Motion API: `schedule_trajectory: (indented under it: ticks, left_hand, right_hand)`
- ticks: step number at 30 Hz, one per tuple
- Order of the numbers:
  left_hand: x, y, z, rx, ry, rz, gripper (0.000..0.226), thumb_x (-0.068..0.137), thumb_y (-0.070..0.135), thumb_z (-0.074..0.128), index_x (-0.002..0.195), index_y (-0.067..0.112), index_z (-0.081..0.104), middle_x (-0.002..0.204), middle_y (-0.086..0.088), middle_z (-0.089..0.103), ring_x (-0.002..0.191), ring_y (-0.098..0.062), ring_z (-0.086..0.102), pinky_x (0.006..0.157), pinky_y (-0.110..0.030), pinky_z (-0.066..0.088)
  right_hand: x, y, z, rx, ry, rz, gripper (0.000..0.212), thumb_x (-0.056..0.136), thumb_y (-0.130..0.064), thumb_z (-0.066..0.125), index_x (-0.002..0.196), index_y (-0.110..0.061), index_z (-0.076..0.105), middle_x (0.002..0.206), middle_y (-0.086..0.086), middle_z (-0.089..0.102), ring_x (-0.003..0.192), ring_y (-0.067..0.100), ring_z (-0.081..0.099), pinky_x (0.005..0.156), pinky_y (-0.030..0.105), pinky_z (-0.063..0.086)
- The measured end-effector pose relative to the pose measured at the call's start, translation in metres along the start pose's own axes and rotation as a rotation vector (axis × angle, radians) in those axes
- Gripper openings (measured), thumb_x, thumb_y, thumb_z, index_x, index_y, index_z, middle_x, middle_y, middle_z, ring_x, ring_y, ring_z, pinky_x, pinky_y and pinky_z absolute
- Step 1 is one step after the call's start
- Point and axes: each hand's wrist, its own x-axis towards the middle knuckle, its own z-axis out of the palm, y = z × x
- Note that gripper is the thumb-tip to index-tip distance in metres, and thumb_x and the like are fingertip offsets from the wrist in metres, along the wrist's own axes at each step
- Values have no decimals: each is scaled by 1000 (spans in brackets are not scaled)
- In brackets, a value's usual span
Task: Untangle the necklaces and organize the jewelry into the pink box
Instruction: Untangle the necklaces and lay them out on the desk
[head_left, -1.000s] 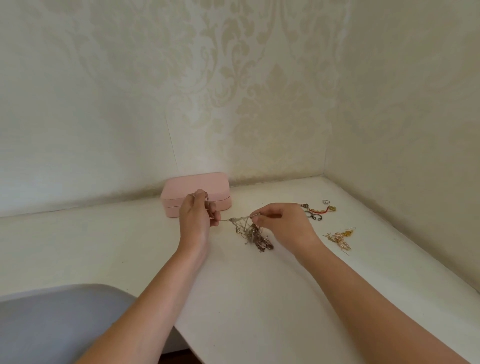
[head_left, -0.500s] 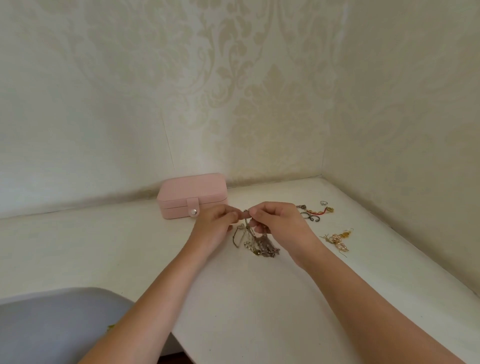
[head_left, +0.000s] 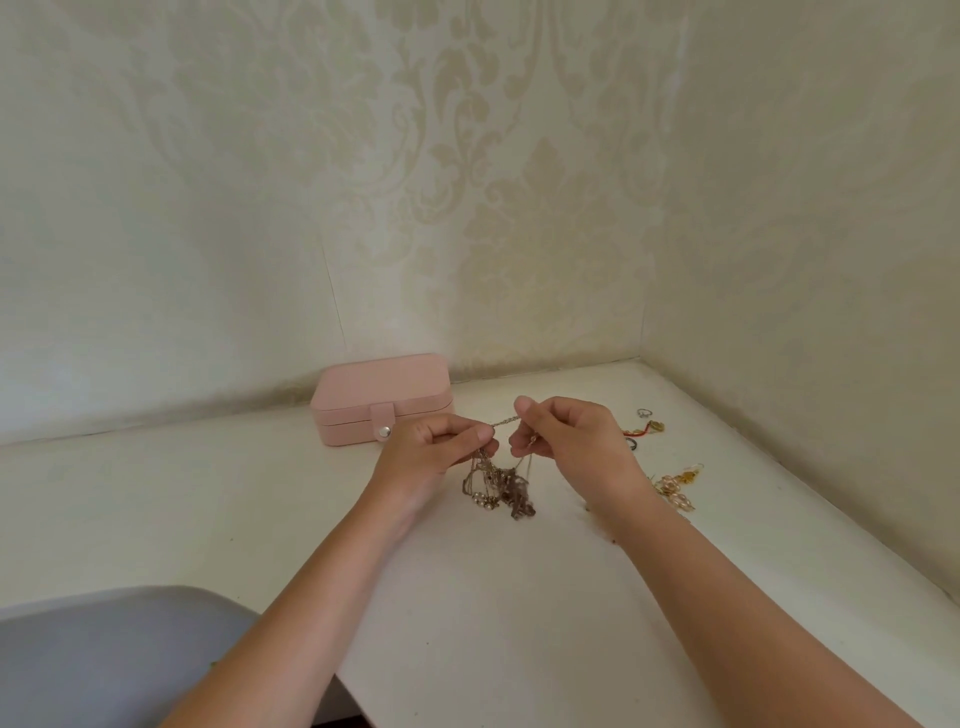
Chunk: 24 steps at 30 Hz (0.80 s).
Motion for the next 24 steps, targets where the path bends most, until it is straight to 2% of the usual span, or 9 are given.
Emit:
schedule_trajectory:
  ticks: [4, 8, 11, 13, 16, 19, 22, 24]
  left_hand:
    - [0, 1, -1, -37, 40, -21, 12, 78, 21, 71, 78, 8, 72, 75, -2, 74, 76, -7, 68, 78, -15, 52]
    - [1, 6, -4, -202, 40, -61, 21, 72, 31, 68, 74, 11, 65, 76, -4, 72, 77, -13, 69, 80, -24, 54]
    - [2, 9, -6, -322, 46, -100, 20, 76, 29, 63, 74, 11, 56, 60, 0, 65, 60, -14, 65, 67, -24, 55]
    - [1, 10, -4, -311, 45, -133, 23, 84, 28, 60, 70, 14, 50, 50, 2, 53, 45, -11, 53, 54, -23, 52]
    - [-2, 11, 1, -242, -18, -188, 26, 90, 31, 56, 70, 18, 46, 47, 5, 45, 40, -8, 38, 47, -21, 41]
    - [-2, 10, 2, -180, -29, -201, 27, 91, 34, 55, 71, 19, 44, 48, 3, 46, 39, -8, 32, 45, -21, 31]
    - [-2, 11, 1, -137, 49, -165, 28, 92, 35, 56, 73, 16, 45, 53, 0, 42, 36, -5, 31, 45, -18, 22]
    - [-1, 9, -1, -32, 96, -94, 28, 89, 34, 60, 73, 14, 47, 53, 0, 46, 39, -6, 33, 47, -19, 23]
  right_hand:
    - [-4, -6, -4, 88, -79, 82, 30, 90, -31, 62, 71, -8, 59, 49, -1, 51, 42, 10, 44, 65, 30, 54]
    - [-4, -9, -11, 91, -162, 137, 10, 81, -15, 73, 77, -8, 66, 58, -3, 55, 46, 8, 44, 56, 22, 51]
    - [0, -3, -12, -18, -15, 125, 8, 79, 0, 71, 83, -5, 66, 65, 2, 58, 47, 8, 52, 61, 26, 56]
    - [3, 2, -13, -40, 140, 74, 9, 84, 1, 65, 84, -8, 66, 66, 2, 55, 49, 8, 54, 69, 29, 56]
    - [5, 2, -14, 173, 238, 98, 13, 95, -6, 52, 93, -6, 64, 70, 3, 54, 58, 13, 57, 70, 27, 59]
    - [2, -1, -9, 446, 154, 260, 29, 100, -25, 44, 94, -1, 58, 70, 10, 59, 58, 21, 60, 65, 33, 57]
    - [-1, -3, -3, 305, 79, 335, 47, 97, -49, 40, 94, -4, 56, 71, 13, 59, 50, 21, 57, 59, 35, 55]
    - [-2, -4, -1, 205, 67, 321, 54, 96, -55, 35, 88, -6, 57, 63, 9, 56, 42, 16, 48, 50, 29, 48]
